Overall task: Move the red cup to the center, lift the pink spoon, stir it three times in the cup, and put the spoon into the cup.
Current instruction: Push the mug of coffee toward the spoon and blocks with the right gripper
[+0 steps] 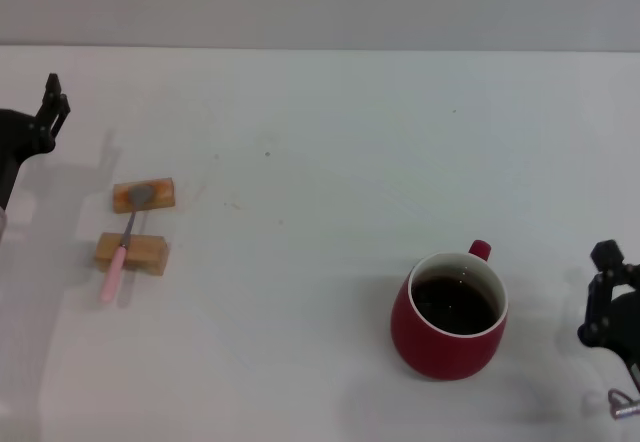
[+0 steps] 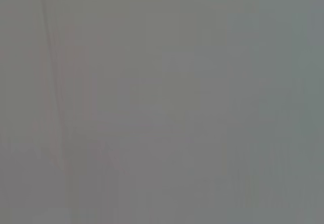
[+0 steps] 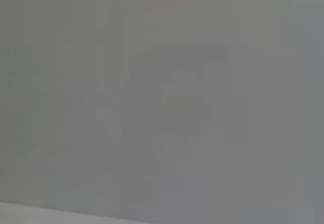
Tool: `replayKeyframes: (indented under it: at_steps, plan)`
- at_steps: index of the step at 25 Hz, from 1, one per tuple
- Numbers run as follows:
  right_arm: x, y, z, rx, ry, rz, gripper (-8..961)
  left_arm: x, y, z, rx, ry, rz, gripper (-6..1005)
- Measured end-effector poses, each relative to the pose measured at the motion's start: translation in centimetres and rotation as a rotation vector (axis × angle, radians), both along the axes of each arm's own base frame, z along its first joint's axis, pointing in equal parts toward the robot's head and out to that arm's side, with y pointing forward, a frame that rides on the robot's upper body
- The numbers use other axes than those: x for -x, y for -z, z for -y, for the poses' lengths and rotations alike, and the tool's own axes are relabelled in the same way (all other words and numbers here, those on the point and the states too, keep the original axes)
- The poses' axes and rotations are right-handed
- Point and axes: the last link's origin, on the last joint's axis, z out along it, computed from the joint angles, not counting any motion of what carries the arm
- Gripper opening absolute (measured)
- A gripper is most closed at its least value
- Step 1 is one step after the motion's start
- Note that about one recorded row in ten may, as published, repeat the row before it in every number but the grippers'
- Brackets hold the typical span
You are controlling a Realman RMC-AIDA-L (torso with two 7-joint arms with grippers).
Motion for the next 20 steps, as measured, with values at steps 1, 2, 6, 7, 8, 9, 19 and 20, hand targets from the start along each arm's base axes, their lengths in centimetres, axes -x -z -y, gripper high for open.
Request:
replayKeyframes:
  at_steps: [1,2,6,7,8,9,19,20]
  plan:
    - [0.1,0.2,0.3,0.011,-0.003,-0.005,-1,0.1,0.1,0.2,-0.002,-0.002,0.009,803]
    - [0.1,0.3,0.6,0.021,-0.004,-0.009,-1,0.1,0.1,0.4,-0.003,-0.002,0.014,803]
    - [0.7,1.4,2.1,0.063,0.011,-0.039,0,0.3,0.0,0.6,0.000,-0.004,0.010,803]
    - [0.8,1.6,2.4,0.067,0.018,-0.042,0,0.4,0.0,0.6,0.000,-0.005,0.009,803]
    - [0.8,1.7,2.6,0.072,0.027,-0.044,0,0.4,-0.1,0.6,0.001,-0.005,0.007,803]
    - [0.9,2.0,2.9,0.079,0.039,-0.047,0,0.4,-0.1,0.6,0.002,-0.004,0.006,802]
    - [1.9,3.7,4.4,0.135,0.089,-0.054,0,0.5,0.0,0.7,0.007,-0.004,-0.009,802]
    - [2.0,3.8,4.5,0.144,0.092,-0.056,0,0.5,0.0,0.7,0.008,-0.004,-0.010,802]
